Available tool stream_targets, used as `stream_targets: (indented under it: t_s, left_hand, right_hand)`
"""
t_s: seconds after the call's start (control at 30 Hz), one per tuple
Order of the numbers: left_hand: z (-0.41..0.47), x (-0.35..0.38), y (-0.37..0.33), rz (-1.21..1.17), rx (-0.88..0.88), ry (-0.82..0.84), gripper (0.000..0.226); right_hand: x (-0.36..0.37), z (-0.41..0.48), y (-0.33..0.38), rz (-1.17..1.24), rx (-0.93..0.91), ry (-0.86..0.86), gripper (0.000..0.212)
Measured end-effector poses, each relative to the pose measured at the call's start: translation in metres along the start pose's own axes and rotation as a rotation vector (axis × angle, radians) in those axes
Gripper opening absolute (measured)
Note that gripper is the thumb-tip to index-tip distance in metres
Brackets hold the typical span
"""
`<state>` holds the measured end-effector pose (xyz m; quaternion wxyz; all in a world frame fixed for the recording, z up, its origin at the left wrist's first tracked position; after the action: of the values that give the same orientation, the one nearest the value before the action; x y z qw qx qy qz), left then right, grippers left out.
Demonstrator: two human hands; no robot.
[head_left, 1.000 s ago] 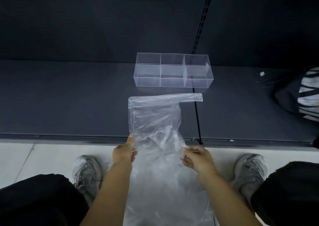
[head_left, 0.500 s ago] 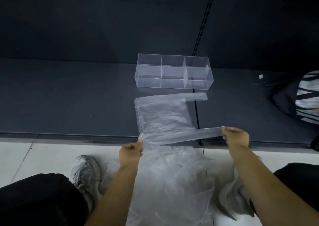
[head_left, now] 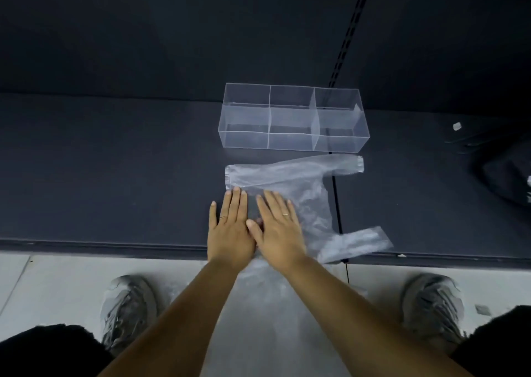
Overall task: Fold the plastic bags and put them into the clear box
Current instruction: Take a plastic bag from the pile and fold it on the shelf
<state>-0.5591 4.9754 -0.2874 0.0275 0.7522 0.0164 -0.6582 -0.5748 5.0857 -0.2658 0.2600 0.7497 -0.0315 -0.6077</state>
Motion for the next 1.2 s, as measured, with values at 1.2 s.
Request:
stream_targets:
  t_s: [1.2]
  left_hand:
    - [-0.005,-0.047,0.007,-0.116,0.377,-0.13,0.076]
  right_hand:
    - [-0.074,-0.045,-0.107,0.022,-0.003,-0.275,0.071]
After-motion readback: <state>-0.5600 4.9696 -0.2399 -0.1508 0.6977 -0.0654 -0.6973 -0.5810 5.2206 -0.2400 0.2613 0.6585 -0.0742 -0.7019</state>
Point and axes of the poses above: each hand's wrist, its own z-axis towards the middle knuckle, its own x-axis out of the palm, y = z × x, the point moved 3 cm from there along z, towards the middle knuckle, and after that the axes turned 6 degrees about z, right-handed, at the moved point
